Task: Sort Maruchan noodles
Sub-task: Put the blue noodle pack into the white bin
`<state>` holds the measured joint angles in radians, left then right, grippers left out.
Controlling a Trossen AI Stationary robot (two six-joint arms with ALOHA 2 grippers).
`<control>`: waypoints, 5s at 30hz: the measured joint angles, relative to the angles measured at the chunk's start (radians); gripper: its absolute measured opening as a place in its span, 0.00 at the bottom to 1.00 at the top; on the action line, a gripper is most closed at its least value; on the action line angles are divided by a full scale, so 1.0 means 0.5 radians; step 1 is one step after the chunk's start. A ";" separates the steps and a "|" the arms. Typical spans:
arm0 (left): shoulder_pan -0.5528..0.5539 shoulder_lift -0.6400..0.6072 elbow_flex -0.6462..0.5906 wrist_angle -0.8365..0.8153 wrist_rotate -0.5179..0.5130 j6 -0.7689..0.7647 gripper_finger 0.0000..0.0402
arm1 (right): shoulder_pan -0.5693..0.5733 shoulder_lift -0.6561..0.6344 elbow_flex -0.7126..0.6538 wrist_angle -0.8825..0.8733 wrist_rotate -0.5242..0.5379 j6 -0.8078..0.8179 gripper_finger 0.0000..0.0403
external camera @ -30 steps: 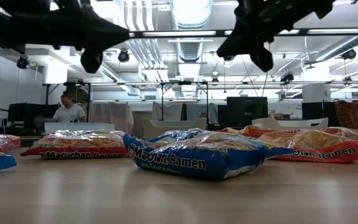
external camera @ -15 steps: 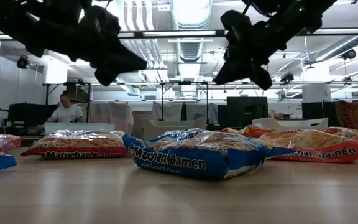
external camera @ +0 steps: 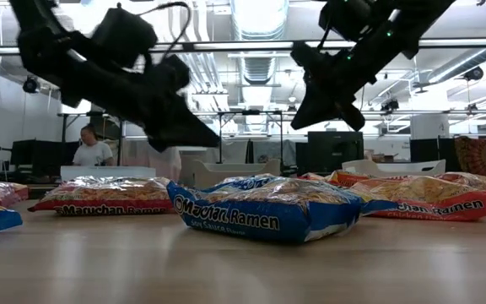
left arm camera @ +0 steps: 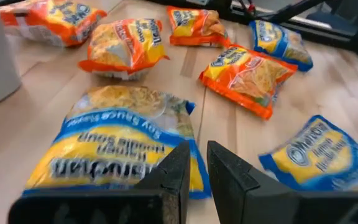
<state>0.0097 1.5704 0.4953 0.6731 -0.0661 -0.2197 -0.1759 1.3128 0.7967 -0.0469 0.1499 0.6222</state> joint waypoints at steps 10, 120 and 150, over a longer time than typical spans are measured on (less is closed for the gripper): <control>0.000 0.453 0.269 -0.003 -0.009 0.102 0.09 | -0.099 0.077 0.003 0.059 -0.010 -0.011 0.02; -0.013 0.256 0.208 -0.721 -0.092 0.316 0.09 | -0.125 0.810 0.440 0.086 -0.585 0.107 0.70; -0.013 0.257 0.208 -0.707 -0.116 0.316 0.09 | -0.121 1.098 0.391 0.793 -0.995 0.312 0.29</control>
<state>0.0032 1.6989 0.5991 0.3195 -0.1242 -0.0616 -0.2363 1.8618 0.9920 0.3496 -0.3477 0.7784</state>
